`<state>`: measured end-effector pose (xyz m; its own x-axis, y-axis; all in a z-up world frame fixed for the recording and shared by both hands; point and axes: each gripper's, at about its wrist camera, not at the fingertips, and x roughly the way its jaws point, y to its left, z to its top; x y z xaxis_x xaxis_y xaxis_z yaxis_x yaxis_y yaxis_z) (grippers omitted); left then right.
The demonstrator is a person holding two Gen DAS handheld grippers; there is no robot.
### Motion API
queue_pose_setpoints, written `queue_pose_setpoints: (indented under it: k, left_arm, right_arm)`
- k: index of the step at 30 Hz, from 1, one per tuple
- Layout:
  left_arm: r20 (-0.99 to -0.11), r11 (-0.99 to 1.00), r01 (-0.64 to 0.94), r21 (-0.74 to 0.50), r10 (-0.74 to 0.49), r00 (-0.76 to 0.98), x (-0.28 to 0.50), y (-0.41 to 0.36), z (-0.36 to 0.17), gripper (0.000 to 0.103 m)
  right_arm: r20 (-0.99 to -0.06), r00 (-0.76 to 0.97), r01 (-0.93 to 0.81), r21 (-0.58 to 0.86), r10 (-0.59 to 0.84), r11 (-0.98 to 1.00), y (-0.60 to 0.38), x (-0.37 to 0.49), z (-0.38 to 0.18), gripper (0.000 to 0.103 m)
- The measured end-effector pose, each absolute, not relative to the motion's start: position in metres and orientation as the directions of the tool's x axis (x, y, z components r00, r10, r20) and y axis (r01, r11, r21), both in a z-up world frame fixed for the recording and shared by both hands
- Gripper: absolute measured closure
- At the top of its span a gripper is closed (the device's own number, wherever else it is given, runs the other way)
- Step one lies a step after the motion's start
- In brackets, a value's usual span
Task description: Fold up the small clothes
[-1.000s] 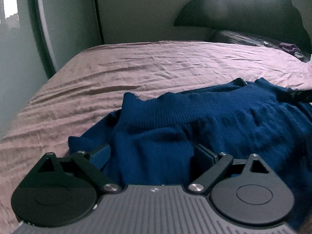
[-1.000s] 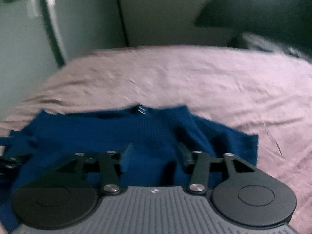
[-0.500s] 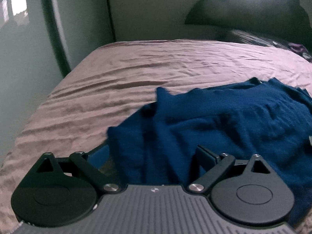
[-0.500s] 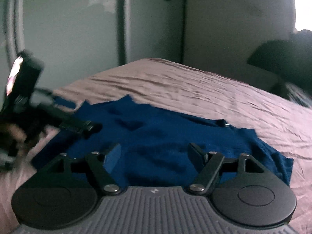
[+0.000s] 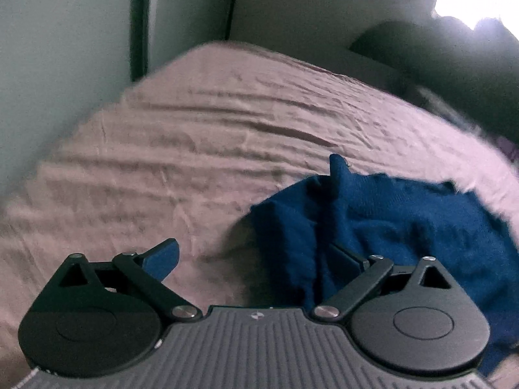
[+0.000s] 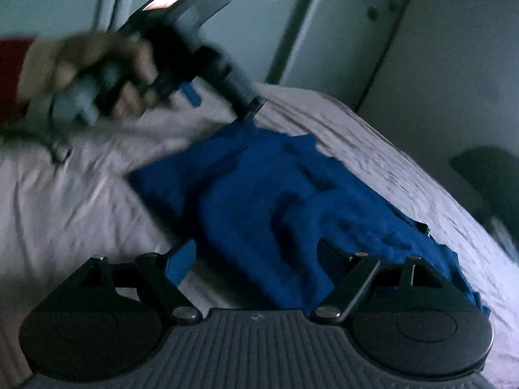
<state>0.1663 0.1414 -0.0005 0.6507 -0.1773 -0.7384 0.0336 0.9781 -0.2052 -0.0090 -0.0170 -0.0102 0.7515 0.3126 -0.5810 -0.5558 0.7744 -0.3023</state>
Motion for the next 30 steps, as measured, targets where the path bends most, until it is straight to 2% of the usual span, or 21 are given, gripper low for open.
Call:
queue_pose_setpoints:
  k: [4,9,14,17,20,21,22,23,24,25,26,27,28,30]
  left_arm:
    - [-0.743,0.910,0.030,-0.414,-0.357,0.566,0.178,0.159,-0.010,0.002]
    - [-0.711,0.870,0.106,-0.482,-0.459,0.533,0.190,0.148,-0.014,0.001]
    - [-0.668,0.830,0.158,-0.535,-0.530,0.522,0.208,0.129,-0.022,0.001]
    - [-0.635,0.801,0.171,-0.574,-0.567,0.524,0.221,0.119,-0.027,0.001]
    - [-0.637,0.823,0.205,-0.530,-0.546,0.544,0.231,0.104,-0.030,0.004]
    - [-0.647,0.841,0.217,-0.496,-0.525,0.553,0.232,0.099,-0.029,0.014]
    - [-0.662,0.861,0.229,-0.455,-0.499,0.559,0.232,0.094,-0.027,0.033]
    - [-0.682,0.882,0.237,-0.408,-0.467,0.563,0.232,0.089,-0.026,0.042]
    - [-0.694,0.897,0.236,-0.374,-0.440,0.570,0.232,0.087,-0.026,0.054]
    - [-0.704,0.906,0.232,-0.353,-0.421,0.571,0.232,0.086,-0.025,0.065]
    - [-0.710,0.909,0.225,-0.352,-0.416,0.569,0.234,0.087,-0.025,0.071]
    - [-0.712,0.905,0.220,-0.363,-0.422,0.562,0.235,0.090,-0.025,0.084]
    - [-0.711,0.899,0.212,-0.383,-0.434,0.553,0.236,0.091,-0.026,0.089]
    - [-0.713,0.901,0.198,-0.385,-0.427,0.556,0.236,0.093,-0.025,0.090]
  right_arm:
    - [-0.579,0.769,-0.547,-0.374,0.272,0.749,-0.003,-0.020,-0.028,0.021]
    - [-0.536,0.817,-0.479,-0.423,0.214,0.769,0.012,-0.014,-0.033,0.021]
    - [-0.419,0.898,-0.388,-0.621,0.130,0.681,0.047,-0.010,-0.043,0.021]
    - [-0.369,0.919,-0.369,-0.684,0.137,0.629,0.064,-0.008,-0.046,0.021]
    - [-0.360,0.919,-0.379,-0.695,0.161,0.611,0.073,0.000,-0.044,0.023]
    - [-0.364,0.915,-0.389,-0.693,0.171,0.606,0.074,0.001,-0.045,0.030]
    - [-0.373,0.909,-0.404,-0.689,0.183,0.602,0.076,0.003,-0.046,0.043]
    - [-0.383,0.903,-0.419,-0.684,0.196,0.597,0.077,0.003,-0.047,0.051]
    - [-0.391,0.897,-0.434,-0.681,0.208,0.590,0.078,0.001,-0.049,0.066]
    - [-0.404,0.887,-0.454,-0.676,0.224,0.580,0.079,-0.001,-0.051,0.076]
    - [-0.408,0.882,-0.465,-0.678,0.234,0.570,0.080,-0.002,-0.053,0.080]
    - [-0.407,0.881,-0.470,-0.683,0.243,0.560,0.080,-0.004,-0.054,0.085]
    - [-0.405,0.878,-0.475,-0.681,0.254,0.557,0.080,-0.005,-0.054,0.089]
    - [-0.414,0.867,-0.495,-0.649,0.277,0.578,0.075,-0.004,-0.051,0.091]
